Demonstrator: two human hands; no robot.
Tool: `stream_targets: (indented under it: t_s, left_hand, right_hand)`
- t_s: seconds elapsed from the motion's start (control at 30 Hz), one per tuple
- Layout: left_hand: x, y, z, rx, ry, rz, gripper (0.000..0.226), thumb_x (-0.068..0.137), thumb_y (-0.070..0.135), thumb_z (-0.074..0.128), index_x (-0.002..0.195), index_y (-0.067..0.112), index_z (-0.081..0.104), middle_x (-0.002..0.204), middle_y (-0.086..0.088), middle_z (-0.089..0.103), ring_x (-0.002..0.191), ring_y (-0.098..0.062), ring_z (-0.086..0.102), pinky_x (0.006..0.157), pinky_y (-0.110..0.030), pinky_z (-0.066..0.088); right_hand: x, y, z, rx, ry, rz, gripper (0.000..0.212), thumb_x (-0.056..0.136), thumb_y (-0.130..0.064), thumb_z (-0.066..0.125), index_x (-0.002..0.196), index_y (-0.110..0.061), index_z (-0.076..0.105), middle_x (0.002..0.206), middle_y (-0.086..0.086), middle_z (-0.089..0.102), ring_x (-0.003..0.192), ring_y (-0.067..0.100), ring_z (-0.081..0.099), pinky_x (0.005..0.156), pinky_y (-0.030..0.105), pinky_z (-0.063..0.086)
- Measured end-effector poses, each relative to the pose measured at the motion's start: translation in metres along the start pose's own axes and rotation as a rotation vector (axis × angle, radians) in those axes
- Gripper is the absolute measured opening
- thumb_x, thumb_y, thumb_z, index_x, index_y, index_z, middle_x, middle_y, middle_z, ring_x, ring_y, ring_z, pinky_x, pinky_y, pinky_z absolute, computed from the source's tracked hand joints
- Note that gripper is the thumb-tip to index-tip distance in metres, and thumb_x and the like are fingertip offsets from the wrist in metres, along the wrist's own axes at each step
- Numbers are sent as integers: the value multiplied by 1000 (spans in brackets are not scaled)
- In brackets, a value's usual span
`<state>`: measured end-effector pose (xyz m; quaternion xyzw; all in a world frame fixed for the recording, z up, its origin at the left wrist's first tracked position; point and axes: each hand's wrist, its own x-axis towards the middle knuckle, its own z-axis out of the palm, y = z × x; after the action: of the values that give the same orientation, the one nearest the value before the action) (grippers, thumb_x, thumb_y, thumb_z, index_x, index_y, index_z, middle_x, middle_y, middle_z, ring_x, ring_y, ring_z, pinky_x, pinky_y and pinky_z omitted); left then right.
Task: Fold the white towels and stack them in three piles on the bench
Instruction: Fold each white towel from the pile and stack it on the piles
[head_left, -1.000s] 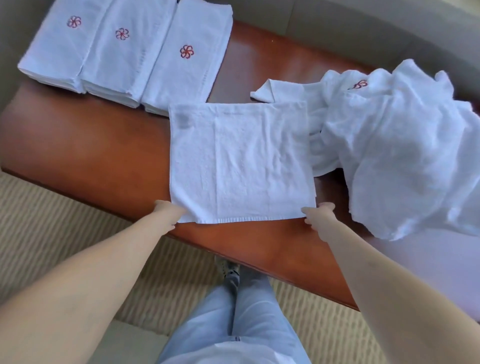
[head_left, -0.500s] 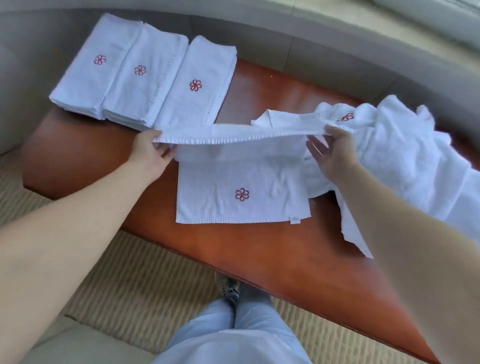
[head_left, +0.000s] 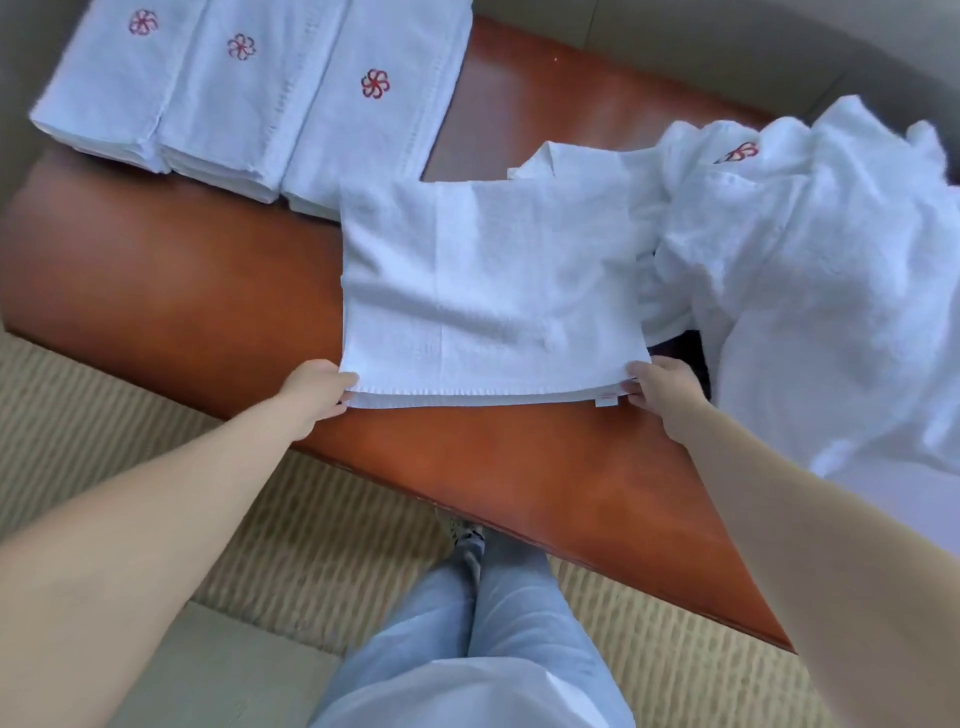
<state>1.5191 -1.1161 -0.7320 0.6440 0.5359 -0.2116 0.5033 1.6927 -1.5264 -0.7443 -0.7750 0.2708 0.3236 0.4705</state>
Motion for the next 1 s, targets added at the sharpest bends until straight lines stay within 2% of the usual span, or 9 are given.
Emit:
stream_targets:
  t_s: [0.07,0.17,0.3,0.53,0.67,0.7,0.77,0.87,1.0]
  left_hand:
    - [1,-3,1,47,13,40,14,99,16,64,93,7,56,109,-11,63,95,-18,64,77,-29,57]
    - [4,-5,-2,213,54,111,22,98,20,65,83,9,52,94,-11,60,94,-25,64,91,-41,57]
    - [10,-12,1,464,127,194,27,94,24,66,78,13,47,85,-4,49,70,-18,47,63,-32,37]
    - [10,-27,13,657,226,257,17,92,26,66,84,15,56,114,-4,46,85,-23,58,68,-33,40]
    - [9,-20,20,678,224,248,18,89,19,66,80,9,54,90,-8,58,104,-28,50,72,-37,43]
    - [8,-18,20,658,210,238,20,87,18,67,78,9,52,85,-8,59,100,-29,51,70,-38,42]
    - [8,-17,19,588,186,226,24,85,17,68,73,14,47,75,-6,53,81,-28,52,63,-37,36]
    - [9,-21,14,498,135,217,32,86,23,69,69,19,41,70,2,46,62,-20,42,57,-34,28]
    - [8,-25,10,476,116,225,40,91,34,65,68,21,35,66,3,39,59,-19,38,58,-33,25]
  right_hand:
    - [-1,2,0,-76,9,-27,11,87,-15,59,82,-9,66,88,9,67,78,18,64,77,37,60]
    - [-10,-1,-5,-263,44,-95,14,80,-22,55,76,-8,58,77,8,53,71,22,49,65,38,43]
    - [-14,4,-3,-471,76,-174,28,84,-20,53,64,-17,33,62,1,33,60,21,30,56,33,22]
    - [-12,15,8,-674,193,-250,35,91,-18,57,62,-9,39,99,13,46,57,22,39,50,31,23]
    - [-8,11,13,-637,170,-217,15,86,-15,59,75,-10,50,101,11,53,66,25,51,54,30,32]
    - [-8,10,13,-606,151,-196,5,84,-15,59,84,-11,56,105,10,57,76,28,58,58,31,39]
    - [-4,8,12,-553,122,-166,16,81,-14,60,97,-12,62,107,8,64,89,32,64,70,37,50]
    - [-2,5,10,-493,90,-145,19,81,-30,61,93,-15,64,91,2,67,83,27,63,71,37,49]
    - [3,9,5,-409,125,-130,29,84,-41,52,67,-17,48,63,-2,45,64,21,41,58,33,32]
